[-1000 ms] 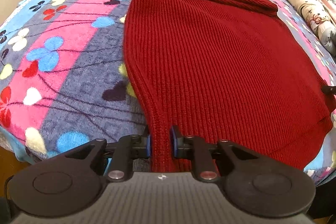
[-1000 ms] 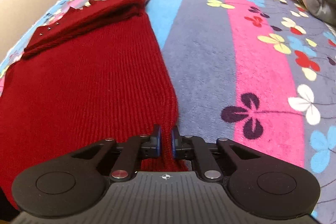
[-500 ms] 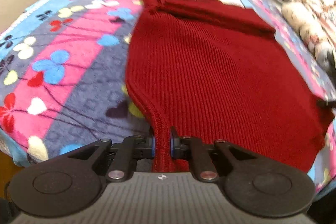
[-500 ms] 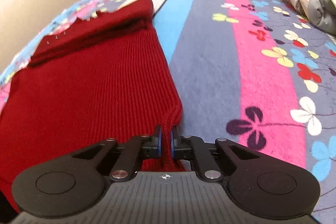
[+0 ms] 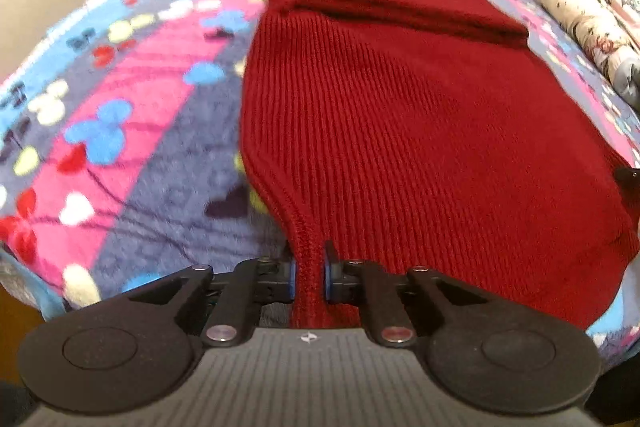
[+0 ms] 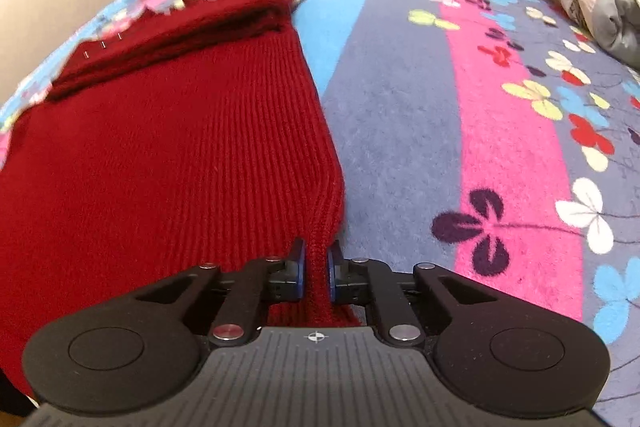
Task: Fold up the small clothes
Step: 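Grasp the sweater hem with the left tool while the right tool grasps it too, then lift the hem with both tools and fold it toward the collar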
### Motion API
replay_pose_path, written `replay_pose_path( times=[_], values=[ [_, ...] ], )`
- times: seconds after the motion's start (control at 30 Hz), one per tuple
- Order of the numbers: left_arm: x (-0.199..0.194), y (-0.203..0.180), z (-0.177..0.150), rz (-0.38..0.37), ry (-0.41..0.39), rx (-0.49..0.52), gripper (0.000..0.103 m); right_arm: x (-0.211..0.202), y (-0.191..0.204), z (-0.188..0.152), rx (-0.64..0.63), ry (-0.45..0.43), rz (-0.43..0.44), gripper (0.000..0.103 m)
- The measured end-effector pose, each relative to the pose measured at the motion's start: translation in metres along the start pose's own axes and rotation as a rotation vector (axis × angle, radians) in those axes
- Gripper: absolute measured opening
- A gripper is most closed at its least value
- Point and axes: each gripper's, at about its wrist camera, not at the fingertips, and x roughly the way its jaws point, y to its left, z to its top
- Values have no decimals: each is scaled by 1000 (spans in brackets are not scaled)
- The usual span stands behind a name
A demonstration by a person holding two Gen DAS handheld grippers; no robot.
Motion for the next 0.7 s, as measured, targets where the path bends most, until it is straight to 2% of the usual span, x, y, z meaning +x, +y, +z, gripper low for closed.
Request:
replay_pose_path(
  times=[0.2,0.4,0.6,0.7],
  values=[
    [-49,-15,22,-22,-162,77,11,-47,-5,21,74,-167,170,7],
    [-108,-11,38,-82,-276,50,10,-110,-35,40,224,-302,301,5],
    [-175,-1,18,-130,-358,60,10,-166,-43,9,223,-386,353,4],
    [-203,9,3,-180,-357,41,10,-192,-51,-17,251,-413,370,4]
  ],
)
